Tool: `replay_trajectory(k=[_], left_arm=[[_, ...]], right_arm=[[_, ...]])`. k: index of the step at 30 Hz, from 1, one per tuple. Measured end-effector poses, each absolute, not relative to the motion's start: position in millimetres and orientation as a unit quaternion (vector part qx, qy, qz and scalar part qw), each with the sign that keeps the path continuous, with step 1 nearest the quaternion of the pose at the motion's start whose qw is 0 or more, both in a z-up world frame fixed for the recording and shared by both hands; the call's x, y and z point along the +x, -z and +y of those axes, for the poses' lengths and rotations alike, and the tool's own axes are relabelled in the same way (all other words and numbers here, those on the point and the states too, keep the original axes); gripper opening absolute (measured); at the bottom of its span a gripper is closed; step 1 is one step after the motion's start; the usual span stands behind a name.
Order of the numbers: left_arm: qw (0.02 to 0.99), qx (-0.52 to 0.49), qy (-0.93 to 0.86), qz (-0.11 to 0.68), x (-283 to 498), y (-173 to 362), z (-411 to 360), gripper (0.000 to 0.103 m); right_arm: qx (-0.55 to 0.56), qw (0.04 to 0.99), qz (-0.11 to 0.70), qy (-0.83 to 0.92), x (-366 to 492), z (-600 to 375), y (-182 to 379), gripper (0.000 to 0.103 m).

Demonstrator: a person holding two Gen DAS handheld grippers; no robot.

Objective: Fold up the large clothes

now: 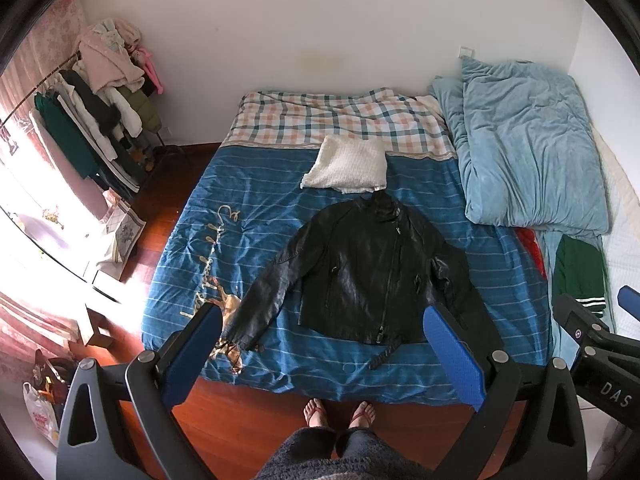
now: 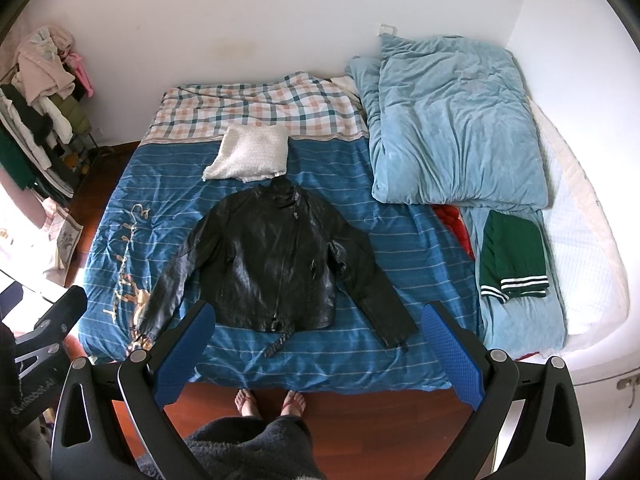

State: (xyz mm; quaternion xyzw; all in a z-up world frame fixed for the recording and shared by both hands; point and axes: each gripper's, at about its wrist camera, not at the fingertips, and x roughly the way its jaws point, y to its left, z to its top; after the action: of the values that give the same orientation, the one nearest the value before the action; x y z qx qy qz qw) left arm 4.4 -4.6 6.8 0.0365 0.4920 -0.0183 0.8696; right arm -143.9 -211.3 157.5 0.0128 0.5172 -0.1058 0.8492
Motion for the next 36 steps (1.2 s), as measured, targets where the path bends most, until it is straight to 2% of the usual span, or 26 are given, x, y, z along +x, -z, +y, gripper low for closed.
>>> replay_trajectory(k=[31,36], left_arm=[[0.870,0.036,0.020,0.491,7,-7,-7,0.103],[0.880,0.048,0.002,0.472,22,-6,-14,0.103]], right_arm=[[0.012,0.850,0.516,0.106,-146,-209,-158,0.103],[0.039,0.849,0.513,0.119,-133,-214,-157,0.103]])
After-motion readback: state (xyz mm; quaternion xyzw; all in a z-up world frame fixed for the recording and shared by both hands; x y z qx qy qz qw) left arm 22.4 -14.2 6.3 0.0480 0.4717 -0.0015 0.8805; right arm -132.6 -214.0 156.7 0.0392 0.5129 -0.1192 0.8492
